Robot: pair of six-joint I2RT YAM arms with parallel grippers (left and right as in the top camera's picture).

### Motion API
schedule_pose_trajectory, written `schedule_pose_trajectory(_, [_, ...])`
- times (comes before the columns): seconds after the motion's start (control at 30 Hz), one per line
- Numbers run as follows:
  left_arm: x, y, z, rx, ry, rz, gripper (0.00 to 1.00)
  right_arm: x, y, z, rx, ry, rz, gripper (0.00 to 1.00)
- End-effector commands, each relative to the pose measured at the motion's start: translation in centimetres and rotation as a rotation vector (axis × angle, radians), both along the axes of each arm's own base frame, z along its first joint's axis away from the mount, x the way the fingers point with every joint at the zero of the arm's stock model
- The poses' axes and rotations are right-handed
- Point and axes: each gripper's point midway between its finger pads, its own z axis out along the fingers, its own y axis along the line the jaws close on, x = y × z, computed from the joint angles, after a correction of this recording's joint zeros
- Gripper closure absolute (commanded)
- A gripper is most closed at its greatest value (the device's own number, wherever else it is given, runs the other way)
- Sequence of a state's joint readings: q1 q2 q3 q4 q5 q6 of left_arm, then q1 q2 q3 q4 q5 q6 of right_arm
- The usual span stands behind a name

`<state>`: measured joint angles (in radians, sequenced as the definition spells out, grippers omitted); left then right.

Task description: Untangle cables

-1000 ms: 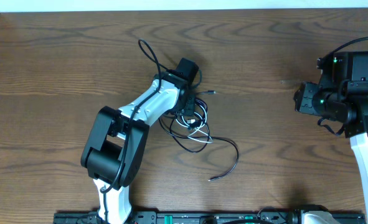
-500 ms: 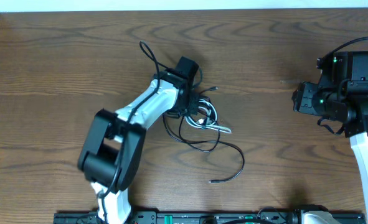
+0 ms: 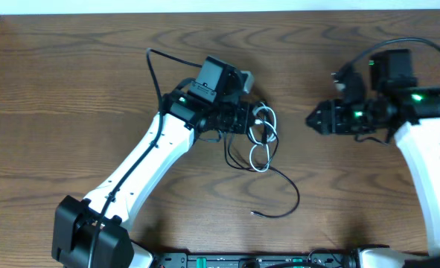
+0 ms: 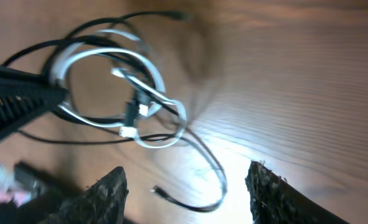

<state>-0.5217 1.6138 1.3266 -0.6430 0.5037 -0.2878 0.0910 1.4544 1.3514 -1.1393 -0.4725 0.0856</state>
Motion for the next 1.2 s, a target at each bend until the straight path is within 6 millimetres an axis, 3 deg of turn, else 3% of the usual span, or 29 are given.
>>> schedule_pose_trajectory(0.0, [-1.5, -2.0, 2.2, -0.121, 0.021, -0.082, 0.93, -0.6, 3.1, -1.1, 0.067, 0.04, 0.126, 0.41])
schedule_pose_trajectory(0.17, [-2.3, -3.4, 3.7, -0.228, 0.055, -0.133, 0.92, -0.1, 5.9, -3.8, 0.052, 0.079, 0.208, 0.4])
schedule_pose_trajectory(0.23, [-2.7, -3.8, 4.3, -0.263, 0.063, -0.159, 0.92, 0.4, 6.4, -5.0, 0.026, 0.082, 0.224, 0.44])
schedule_pose_trajectory(0.43, [-3.0, -4.0, 4.5, -0.277, 0.072, -0.17, 0.92, 2.0, 5.4, -9.4, -0.141, 0.116, 0.196, 0.58])
schedule_pose_trajectory(0.47, [-3.0, -4.0, 4.5, -0.277, 0.071, -0.171, 0.93, 2.2, 5.0, -9.9, -0.163, 0.129, 0.18, 0.64])
schedule_pose_trajectory(0.57, [-2.9, -3.9, 4.5, -0.275, 0.066, -0.173, 0.92, 2.2, 4.1, -11.9, -0.223, 0.184, 0.137, 0.99])
schedule_pose_trajectory(0.67, [-2.6, -3.5, 3.9, -0.238, 0.055, -0.15, 0.92, 2.0, 3.3, -12.7, -0.261, 0.216, 0.126, 0.99])
schedule_pose_trajectory(0.8, [-1.1, -0.4, 0.9, -0.024, 0.027, -0.016, 0.92, 1.4, 2.1, -12.4, -0.31, 0.238, 0.106, 0.99])
schedule_pose_trajectory(0.9, [-0.6, 1.9, -0.7, 0.113, 0.021, 0.056, 0.92, 1.0, 0.0, -11.5, -0.382, 0.243, 0.072, 0.99])
schedule_pose_trajectory(1.17, [-0.9, 3.1, -1.4, 0.18, 0.026, 0.067, 0.93, 1.3, -7.0, -6.9, -0.493, 0.169, -0.145, 0.99])
